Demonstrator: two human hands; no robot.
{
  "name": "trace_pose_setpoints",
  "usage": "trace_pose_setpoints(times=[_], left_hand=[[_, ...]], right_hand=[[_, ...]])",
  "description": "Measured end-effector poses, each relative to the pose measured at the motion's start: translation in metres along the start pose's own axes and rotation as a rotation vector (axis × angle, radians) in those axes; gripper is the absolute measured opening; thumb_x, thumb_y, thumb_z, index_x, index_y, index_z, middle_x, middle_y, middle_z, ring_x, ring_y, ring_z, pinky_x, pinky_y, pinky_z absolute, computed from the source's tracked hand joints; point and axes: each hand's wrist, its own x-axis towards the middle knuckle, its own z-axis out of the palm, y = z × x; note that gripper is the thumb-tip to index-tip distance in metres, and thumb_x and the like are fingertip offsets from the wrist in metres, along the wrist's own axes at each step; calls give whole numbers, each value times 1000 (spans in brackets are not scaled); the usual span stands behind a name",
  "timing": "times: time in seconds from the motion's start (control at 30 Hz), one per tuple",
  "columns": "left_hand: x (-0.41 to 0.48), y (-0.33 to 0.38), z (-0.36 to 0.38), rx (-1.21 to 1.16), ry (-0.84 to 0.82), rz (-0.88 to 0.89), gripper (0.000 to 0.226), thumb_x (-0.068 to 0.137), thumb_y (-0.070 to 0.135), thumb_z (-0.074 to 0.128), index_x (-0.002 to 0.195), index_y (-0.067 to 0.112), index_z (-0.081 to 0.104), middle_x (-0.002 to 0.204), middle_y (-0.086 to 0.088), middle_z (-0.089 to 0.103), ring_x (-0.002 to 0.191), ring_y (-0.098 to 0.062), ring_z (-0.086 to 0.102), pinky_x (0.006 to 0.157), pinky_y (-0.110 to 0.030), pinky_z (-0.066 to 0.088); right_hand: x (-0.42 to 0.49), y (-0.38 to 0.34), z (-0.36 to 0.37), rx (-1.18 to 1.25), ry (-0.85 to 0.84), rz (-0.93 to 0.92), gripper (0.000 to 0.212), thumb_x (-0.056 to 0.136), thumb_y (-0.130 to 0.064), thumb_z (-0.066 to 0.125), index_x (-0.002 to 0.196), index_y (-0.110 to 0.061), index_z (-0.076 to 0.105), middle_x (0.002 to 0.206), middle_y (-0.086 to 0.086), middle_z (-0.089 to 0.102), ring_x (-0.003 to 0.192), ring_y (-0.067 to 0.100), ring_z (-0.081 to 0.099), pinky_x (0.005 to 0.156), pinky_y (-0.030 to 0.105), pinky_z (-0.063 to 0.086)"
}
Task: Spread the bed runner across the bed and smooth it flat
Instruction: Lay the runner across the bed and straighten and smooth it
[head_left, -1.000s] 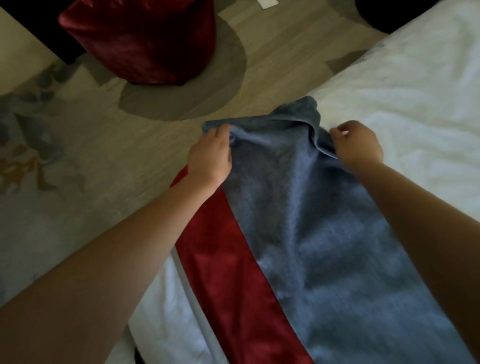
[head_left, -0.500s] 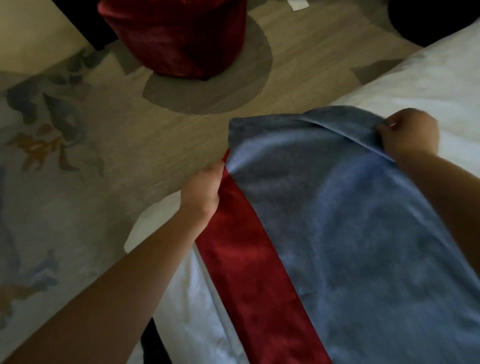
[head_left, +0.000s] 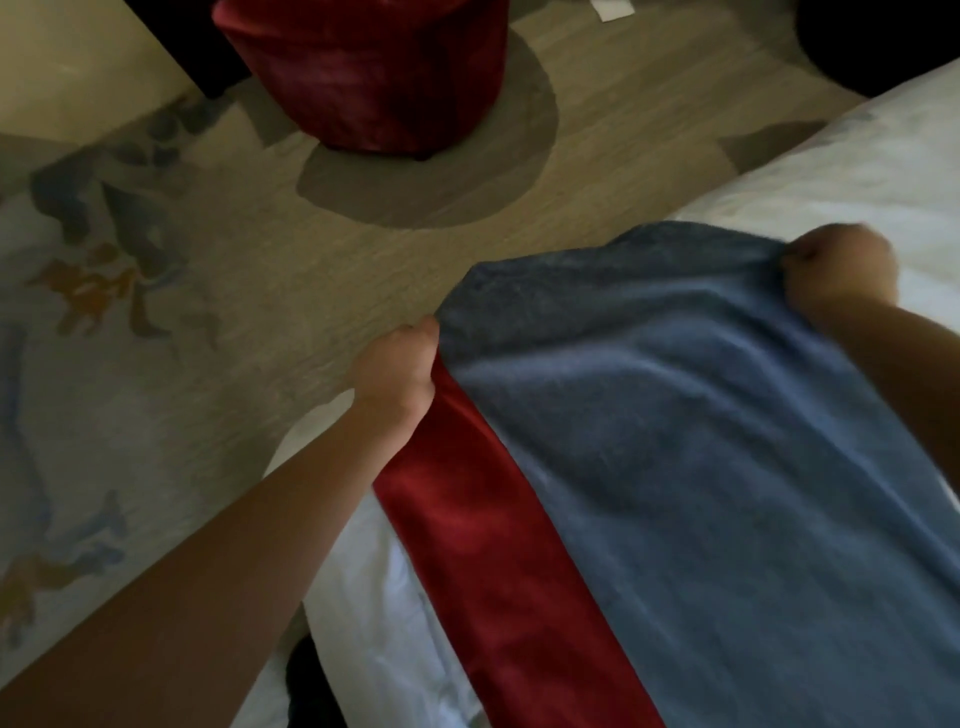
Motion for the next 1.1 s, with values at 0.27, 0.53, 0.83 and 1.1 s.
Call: trace_pose_setpoints(times=[0.27,0.53,0.83,1.1], left_hand=[[16,6,1,-4,-24,3,29,86,10,56,115,14,58,102,-6,63,89,-24,63,62,-30,43],[27,28,11,-226,-251,122,23,87,20,63,108,12,63,106,-6,67,101,-25,62,83,-32,48],[34,16,-4,-41,22,132,16,81,3,56,82,16,65,78,-1,61,75,-22,61,56,-28,30],[12,19,-1,-51,-54,323,35,84,5,57,118,14,58,109,-6,63,97,-26,62,78,-36,50]], right_hand=[[-9,-11,12,-86,16,67,39,85,-10,56,124,-9,52,124,22,50,108,45,54,88,50,45],[-36,-83,49,-220,-309,-552,48,90,-26,59,135,-20,46,137,12,48,126,32,44,101,50,39],[-43,-107,59,-331,-77,-538,23,87,-4,54,105,-12,66,108,15,62,100,34,59,74,38,48],[-110,-99,74,-313,-189,-483,36,93,-15,45,129,-15,50,124,12,51,112,32,49,89,42,42]])
